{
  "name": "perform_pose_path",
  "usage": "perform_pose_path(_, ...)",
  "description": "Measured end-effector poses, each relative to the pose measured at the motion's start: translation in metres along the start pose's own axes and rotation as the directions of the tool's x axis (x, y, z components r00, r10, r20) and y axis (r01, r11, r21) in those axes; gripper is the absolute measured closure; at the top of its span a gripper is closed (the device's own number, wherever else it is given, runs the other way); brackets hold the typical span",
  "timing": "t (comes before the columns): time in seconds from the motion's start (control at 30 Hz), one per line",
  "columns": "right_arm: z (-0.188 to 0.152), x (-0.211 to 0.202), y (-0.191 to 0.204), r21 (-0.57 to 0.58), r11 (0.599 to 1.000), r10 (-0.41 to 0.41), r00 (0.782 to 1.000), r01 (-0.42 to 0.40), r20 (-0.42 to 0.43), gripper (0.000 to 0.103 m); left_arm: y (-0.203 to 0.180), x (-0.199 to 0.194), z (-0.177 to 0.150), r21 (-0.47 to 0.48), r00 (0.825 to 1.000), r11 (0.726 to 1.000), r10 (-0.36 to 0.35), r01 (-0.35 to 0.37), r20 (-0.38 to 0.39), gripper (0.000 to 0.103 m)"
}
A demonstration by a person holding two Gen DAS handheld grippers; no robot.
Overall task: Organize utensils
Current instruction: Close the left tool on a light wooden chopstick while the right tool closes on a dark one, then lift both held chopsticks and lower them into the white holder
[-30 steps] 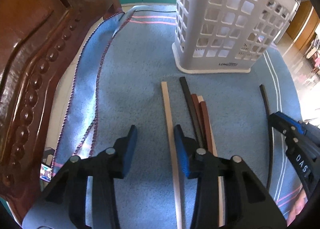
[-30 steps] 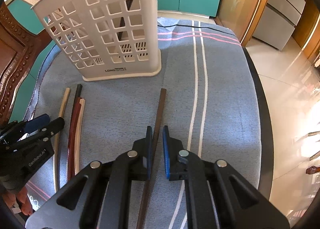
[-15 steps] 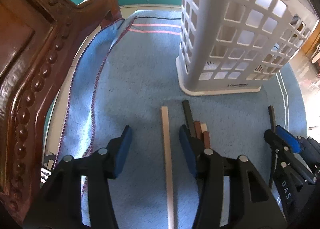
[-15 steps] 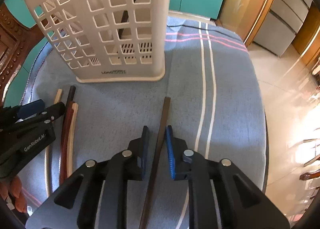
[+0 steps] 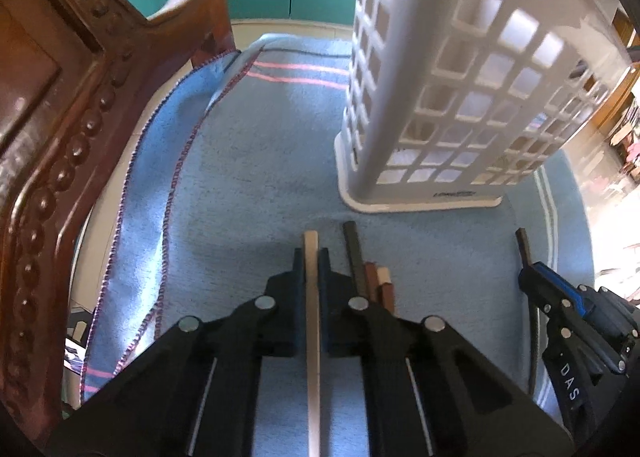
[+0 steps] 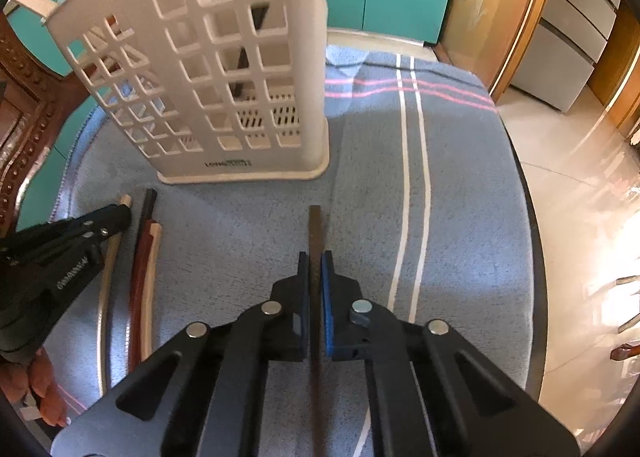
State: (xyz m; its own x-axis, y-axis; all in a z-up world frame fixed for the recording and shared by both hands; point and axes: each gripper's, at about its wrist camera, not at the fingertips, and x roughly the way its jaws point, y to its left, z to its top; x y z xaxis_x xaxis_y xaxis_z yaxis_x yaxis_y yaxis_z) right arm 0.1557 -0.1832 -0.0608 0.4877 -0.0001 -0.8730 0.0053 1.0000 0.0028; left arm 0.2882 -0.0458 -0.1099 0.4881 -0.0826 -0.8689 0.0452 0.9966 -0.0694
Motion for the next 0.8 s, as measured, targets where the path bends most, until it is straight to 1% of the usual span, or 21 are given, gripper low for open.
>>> perform_pose_path(0.1,0.004,-0.014,-0.003,-0.012,1.0,0.006,0.999,-0.006,0.041,0.097,-0.006,-0.036,-0.009,0.001,0.998,1.0,0.0,0.0,0.069,0.096)
perform_pose_path(0.17,0.006,-0.031,-0.005,-0.017,0.999,0.035,0.997,-0.034,0.07,0.097,-0.008,-0.055,-0.009,0.015,0.993,1.0,-0.009,0.007,0.119,0.096)
perform_pose_path(0.2,0.007,-0.042,-0.007,-0.022,0.999,0.049,0.995,-0.048,0.088,0.097,-0.01,-0.07,-0.01,0.024,0.988,1.0,-0.022,0.018,0.155,0.096)
perform_pose_path(0.27,0.007,-0.065,-0.011,-0.028,0.997,0.08,0.989,-0.077,0.121,0.097,-0.011,-0.096,-0.013,0.04,0.978,0.998,-0.049,0.042,0.203,0.096)
perform_pose_path(0.37,0.005,-0.108,-0.015,-0.037,0.99,0.138,0.973,-0.133,0.187,0.097,-0.021,-0.15,-0.019,0.088,0.949,0.994,-0.094,0.071,0.302,0.096)
perform_pose_path(0.43,0.005,-0.139,-0.021,-0.046,0.986,0.165,0.955,-0.159,0.245,0.097,-0.027,-0.192,-0.025,0.131,0.916,0.989,-0.119,0.074,0.384,0.096)
perform_pose_path(0.47,0.002,-0.155,-0.023,-0.051,0.984,0.177,0.945,-0.17,0.276,0.097,-0.03,-0.218,-0.029,0.155,0.892,0.985,-0.14,0.079,0.43,0.096)
perform_pose_path(0.5,0.001,-0.167,-0.027,-0.054,0.983,0.185,0.936,-0.177,0.298,0.097,-0.032,-0.232,-0.03,0.169,0.876,0.982,-0.155,0.086,0.456,0.096)
perform_pose_path(0.53,0.001,-0.186,-0.033,-0.051,0.981,0.195,0.921,-0.189,0.338,0.097,-0.033,-0.248,-0.029,0.184,0.857,0.978,-0.174,0.095,0.486,0.096)
perform_pose_path(0.57,0.003,-0.196,-0.035,-0.048,0.98,0.199,0.911,-0.195,0.362,0.097,-0.034,-0.264,-0.029,0.196,0.836,0.975,-0.191,0.102,0.514,0.096)
perform_pose_path(0.67,0.016,-0.233,-0.043,-0.03,0.975,0.208,0.868,-0.218,0.451,0.097,-0.034,-0.313,-0.019,0.215,0.751,0.968,-0.235,0.127,0.617,0.096)
perform_pose_path(0.7,0.021,-0.244,-0.044,-0.025,0.973,0.213,0.85,-0.229,0.481,0.097,-0.032,-0.321,-0.016,0.211,0.728,0.968,-0.24,0.133,0.642,0.096)
perform_pose_path(0.73,0.028,-0.256,-0.047,-0.015,0.97,0.214,0.826,-0.242,0.522,0.097,-0.029,-0.332,-0.009,0.198,0.694,0.97,-0.241,0.143,0.679,0.096)
perform_pose_path(0.77,0.034,-0.266,-0.051,0.0,0.967,0.21,0.802,-0.253,0.559,0.097,-0.026,-0.338,-0.001,0.174,0.665,0.973,-0.232,0.153,0.71,0.096)
perform_pose_path(0.8,0.041,-0.276,-0.056,0.022,0.963,0.199,0.768,-0.267,0.609,0.097,-0.021,-0.339,0.006,0.157,0.647,0.974,-0.226,0.165,0.728,0.096)
